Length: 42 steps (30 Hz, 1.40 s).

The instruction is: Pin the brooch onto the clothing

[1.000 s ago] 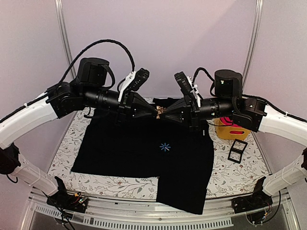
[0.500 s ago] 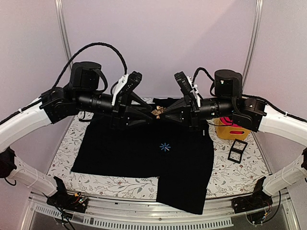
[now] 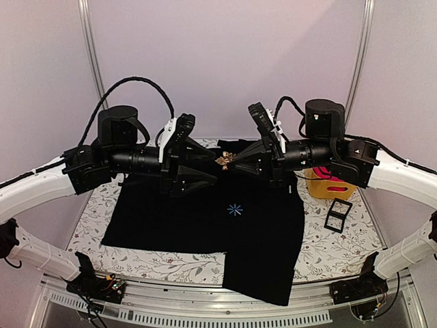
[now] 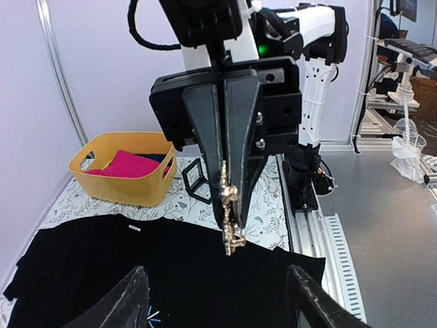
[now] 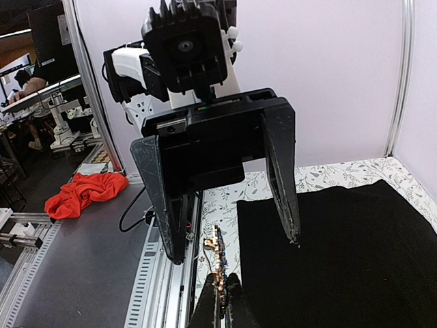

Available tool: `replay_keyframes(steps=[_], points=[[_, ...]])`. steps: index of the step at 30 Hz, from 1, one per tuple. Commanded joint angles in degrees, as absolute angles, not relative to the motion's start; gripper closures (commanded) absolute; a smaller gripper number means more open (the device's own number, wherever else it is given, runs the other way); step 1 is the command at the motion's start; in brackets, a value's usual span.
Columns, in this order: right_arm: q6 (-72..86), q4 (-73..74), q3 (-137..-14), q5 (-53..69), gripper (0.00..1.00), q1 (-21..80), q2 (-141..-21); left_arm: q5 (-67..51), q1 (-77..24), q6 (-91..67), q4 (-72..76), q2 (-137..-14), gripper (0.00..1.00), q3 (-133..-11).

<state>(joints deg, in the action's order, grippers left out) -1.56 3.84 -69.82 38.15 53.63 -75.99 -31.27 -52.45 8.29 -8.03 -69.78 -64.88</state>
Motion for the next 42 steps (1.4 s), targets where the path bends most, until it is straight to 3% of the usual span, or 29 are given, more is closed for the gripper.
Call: replay_keyframes(steps=[1, 24, 42], points=[[-2.37, 4.20, -70.43, 38.13, 1.00, 53.88, -76.03, -31.77, -52.65, 6.57, -1.13, -69.08, 0.34, -65.14], [-2.57, 3.64, -69.00, 37.47, 1.00, 53.88, -74.46, -29.25, -55.51, 7.29, 0.31, -73.79, 0.72, -69.07], [-2.46, 3.57, -68.85, 36.39, 1.00, 53.88, -73.66, -28.52, -56.00, 9.19, -3.34, -73.35, 0.67, -68.86]])
